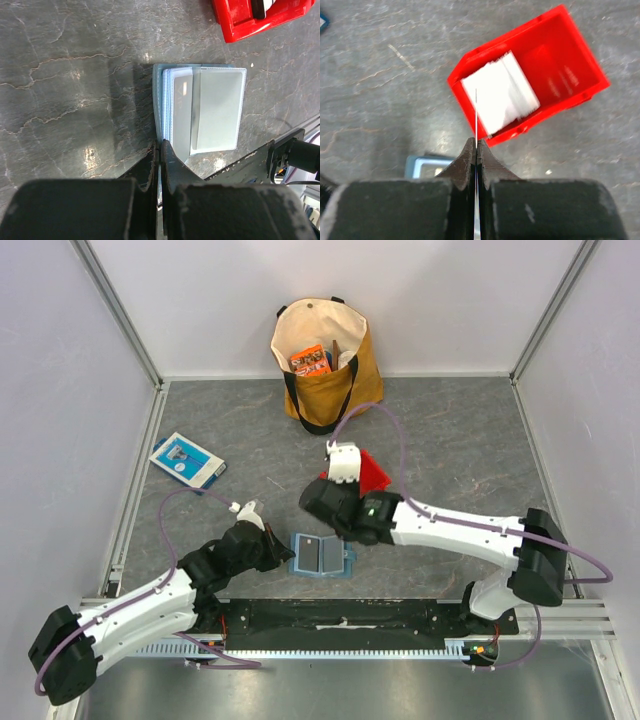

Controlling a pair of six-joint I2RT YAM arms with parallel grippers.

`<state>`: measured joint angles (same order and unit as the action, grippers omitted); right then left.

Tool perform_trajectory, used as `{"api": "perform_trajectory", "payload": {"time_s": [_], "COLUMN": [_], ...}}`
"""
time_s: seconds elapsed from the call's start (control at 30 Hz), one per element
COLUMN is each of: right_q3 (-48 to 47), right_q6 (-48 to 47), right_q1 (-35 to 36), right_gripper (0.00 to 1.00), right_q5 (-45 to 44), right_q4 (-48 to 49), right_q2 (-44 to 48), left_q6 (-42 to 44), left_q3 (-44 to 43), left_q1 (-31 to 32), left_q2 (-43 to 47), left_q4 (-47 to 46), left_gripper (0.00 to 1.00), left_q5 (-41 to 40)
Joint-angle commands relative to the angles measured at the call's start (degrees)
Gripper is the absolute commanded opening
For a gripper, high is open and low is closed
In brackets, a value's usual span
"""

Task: Put the credit cards into the card holder
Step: Turn over the card slot in the card holder.

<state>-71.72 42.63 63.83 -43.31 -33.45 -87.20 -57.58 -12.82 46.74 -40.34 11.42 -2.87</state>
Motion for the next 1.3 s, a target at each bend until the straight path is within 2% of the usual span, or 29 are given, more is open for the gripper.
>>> {"api": "perform_trajectory", "payload": {"time_s": [0.0,0.1,0.27,0.43,0.53,1.27], "right_q3": [-2.19,-0.8,12.03,15.29,17.93,15.56], "right_q6": [17.03,21.61,19.42,18.98,18.81,18.28], "right_q1": [7.78,9.82,9.91,9.91,9.91,9.82], "right_gripper": [0.0,0.0,0.0,0.0,0.0,0.0], "right_q5": [-12.76,-7.87,5.5,11.22,14.03,13.43], "right_q4": [-6.28,-4.8,14.09,18.24,24.72,27.3], "right_q2": [-1.74,-2.8,2.02,1.86,2.12,-4.47], "left_q6": [0.28,0.28,0.37,0.28,0.36,0.28], "left_q3": [-0.89,-0.8,-0.63,-0.45,-0.36,-0.28], "left_q1": [0.02,0.1,0.1,0.1,0.19,0.11], "left_q2": [0.96,1.22,1.66,2.37,2.37,3.34], "left_q4": [-1.49,-1.23,-1.4,-1.49,-1.66,-1.49], "left_gripper": [0.02,0.02,0.02,0.02,0.02,0.02], "left_q5": [0.23,0.15,0.76,0.85,1.12,1.64]}}
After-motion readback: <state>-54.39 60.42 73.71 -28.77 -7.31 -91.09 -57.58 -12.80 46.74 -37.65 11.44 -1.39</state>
